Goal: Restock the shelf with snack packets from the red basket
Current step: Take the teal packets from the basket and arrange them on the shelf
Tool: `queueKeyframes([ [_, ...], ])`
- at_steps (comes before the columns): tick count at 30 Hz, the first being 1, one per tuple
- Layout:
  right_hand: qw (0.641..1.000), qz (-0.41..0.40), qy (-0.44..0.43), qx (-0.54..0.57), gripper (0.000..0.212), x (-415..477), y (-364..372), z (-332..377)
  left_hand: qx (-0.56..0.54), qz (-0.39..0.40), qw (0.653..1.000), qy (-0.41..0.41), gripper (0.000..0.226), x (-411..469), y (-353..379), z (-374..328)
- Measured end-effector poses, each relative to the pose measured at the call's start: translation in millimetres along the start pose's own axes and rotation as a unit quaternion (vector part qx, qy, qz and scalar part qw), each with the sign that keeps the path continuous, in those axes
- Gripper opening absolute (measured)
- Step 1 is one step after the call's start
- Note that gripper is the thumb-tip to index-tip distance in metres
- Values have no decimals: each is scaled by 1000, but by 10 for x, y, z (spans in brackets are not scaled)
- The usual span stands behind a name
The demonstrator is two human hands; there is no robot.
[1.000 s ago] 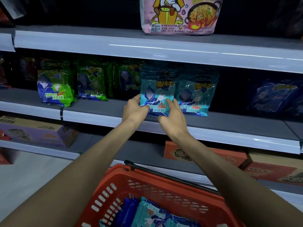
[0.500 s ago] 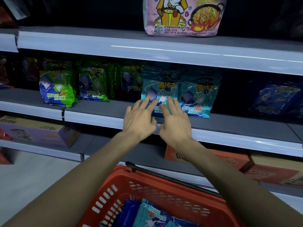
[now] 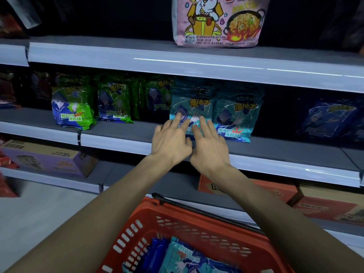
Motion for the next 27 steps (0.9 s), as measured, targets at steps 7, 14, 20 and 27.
queueKeyframes([
  [7, 998, -20, 23, 56, 66, -486, -253, 6, -46, 6, 999, -8, 69, -544, -261, -93],
  [14, 989, -61, 30, 130, 67, -1113, -596, -38, -127, -3, 992, -26, 66, -1209, -504, -137],
  [20, 985, -62, 53, 154, 79, -1523, -749, -99, -204, 6, 978, -43, 62, -1690, -682, -185],
  [27, 985, -18, 79, 155, 81, -1962, -414, -182, -184, 67, 980, -45, 63, -2145, -490, -70],
])
Point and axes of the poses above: each hand's wrist, its own x-axis towards the middle knuckle, its own y-axis out of the palm, z = x × y, the point moved 8 cm from there along x, towards the middle knuckle, and after that the axes turned 5 degrees about x, right-handed, at the moved point
